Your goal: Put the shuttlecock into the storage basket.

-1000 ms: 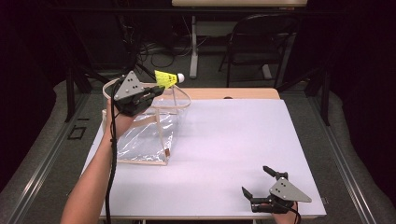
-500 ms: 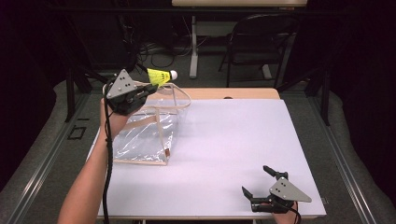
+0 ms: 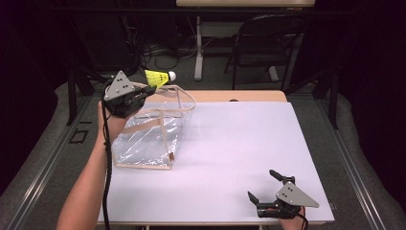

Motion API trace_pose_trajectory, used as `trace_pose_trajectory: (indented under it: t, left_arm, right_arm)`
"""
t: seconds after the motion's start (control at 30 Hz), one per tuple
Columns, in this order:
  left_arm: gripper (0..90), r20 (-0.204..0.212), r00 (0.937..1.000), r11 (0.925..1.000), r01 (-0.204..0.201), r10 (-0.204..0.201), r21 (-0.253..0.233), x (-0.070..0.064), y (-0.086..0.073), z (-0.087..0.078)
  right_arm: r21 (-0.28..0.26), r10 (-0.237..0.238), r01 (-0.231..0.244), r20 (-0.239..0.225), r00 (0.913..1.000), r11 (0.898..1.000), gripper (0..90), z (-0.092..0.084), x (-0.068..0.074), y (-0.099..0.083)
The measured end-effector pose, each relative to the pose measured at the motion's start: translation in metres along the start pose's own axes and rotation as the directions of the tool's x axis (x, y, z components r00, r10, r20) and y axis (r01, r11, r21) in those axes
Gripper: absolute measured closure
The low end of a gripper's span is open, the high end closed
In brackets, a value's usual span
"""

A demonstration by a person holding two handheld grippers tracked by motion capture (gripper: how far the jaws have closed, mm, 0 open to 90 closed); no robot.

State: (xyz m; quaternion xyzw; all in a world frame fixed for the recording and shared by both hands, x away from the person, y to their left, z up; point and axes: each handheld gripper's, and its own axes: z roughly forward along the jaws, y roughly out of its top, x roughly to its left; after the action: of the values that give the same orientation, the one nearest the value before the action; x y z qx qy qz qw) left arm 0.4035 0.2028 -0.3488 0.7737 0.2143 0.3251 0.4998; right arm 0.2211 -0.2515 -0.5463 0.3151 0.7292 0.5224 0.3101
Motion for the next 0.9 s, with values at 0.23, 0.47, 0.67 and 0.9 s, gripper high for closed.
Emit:
trace_pose_trajectory:
  t: [0.23,0.47,0.67,0.9]
  left_arm:
    - [89.4,-0.014,0.9998,0.9999,0.011,-0.011,0.006,0.004,-0.004,-0.003]
    - [89.4,-0.021,0.9997,0.9998,0.007,-0.006,0.02,0.007,-0.007,-0.006]
    - [89.5,-0.031,0.9994,0.9994,0.014,-0.013,0.031,0.01,-0.011,-0.007]
    - [89.4,-0.039,0.999,0.999,0.023,-0.021,0.037,0.012,-0.017,-0.008]
  right_arm:
    - [0.002,0.0,0.0,0.001,1.0,1.0,0.3,0.0,-0.001,0.0]
    - [0.002,0.001,-0.001,0.003,1.0,1.0,0.3,0.0,0.0,0.0]
    - [0.001,0.001,-0.001,0.004,1.0,1.0,0.3,0.0,-0.001,0.0]
    - [0.002,0.0,0.0,0.006,1.0,1.0,0.2,0.0,-0.001,0.0]
